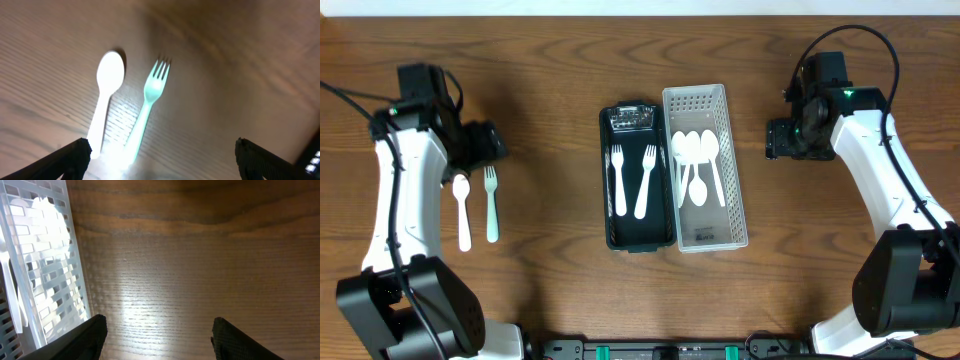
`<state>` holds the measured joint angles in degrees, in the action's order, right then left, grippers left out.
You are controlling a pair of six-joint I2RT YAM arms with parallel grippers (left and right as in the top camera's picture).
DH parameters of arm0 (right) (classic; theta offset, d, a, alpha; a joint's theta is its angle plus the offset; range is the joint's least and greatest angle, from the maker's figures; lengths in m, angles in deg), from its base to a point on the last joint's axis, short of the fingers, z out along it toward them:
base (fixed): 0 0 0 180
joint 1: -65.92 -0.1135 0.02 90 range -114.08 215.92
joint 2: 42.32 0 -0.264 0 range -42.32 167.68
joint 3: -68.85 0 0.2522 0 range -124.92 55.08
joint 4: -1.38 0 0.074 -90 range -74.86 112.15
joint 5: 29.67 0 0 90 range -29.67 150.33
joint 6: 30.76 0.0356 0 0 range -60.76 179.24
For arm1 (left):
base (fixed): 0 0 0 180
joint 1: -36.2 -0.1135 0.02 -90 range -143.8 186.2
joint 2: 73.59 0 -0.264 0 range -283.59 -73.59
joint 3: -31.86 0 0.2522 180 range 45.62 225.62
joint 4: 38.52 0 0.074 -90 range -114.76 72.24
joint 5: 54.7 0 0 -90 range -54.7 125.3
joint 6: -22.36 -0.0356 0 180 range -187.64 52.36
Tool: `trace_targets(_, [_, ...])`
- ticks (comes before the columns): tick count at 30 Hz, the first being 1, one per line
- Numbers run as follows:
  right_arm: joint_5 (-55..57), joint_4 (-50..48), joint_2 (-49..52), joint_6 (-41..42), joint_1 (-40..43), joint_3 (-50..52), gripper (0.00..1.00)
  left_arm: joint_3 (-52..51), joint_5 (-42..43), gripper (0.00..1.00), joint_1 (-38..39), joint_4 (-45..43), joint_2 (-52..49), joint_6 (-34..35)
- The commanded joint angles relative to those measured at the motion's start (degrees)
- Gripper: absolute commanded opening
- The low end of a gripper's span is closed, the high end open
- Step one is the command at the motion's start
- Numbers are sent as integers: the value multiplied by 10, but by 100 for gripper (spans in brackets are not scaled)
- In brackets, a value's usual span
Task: Pack container
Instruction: 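Move left gripper back and grasp the last white fork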
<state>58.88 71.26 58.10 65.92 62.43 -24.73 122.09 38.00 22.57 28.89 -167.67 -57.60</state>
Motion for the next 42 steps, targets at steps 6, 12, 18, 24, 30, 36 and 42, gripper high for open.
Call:
trace_targets(6, [6, 0, -8, -9, 2, -9, 71, -122, 27, 93, -1, -104, -3, -39])
trace_targets(12, [6, 0, -8, -9, 1, -9, 70, -157, 27, 84, -1, -162, -9, -104])
trace_targets(18, [5, 1, -8, -5, 1, -9, 71, -157, 30, 78, -1, -175, -52, -120])
trace_targets(24, [5, 1, -8, -5, 1, -9, 71, -157, 29, 78, -1, -176, -96, -120])
trace_targets(30, [5, 3, -8, -5, 1, -9, 71, -157, 29, 78, -1, -191, -101, -120])
trace_targets(36, [6, 3, -8, -5, 1, -9, 71, -157, 29, 78, -1, -198, -124, -120])
trace_targets(42, [6, 6, -8, -5, 1, -9, 71, -157, 29, 78, -1, -200, -150, -120])
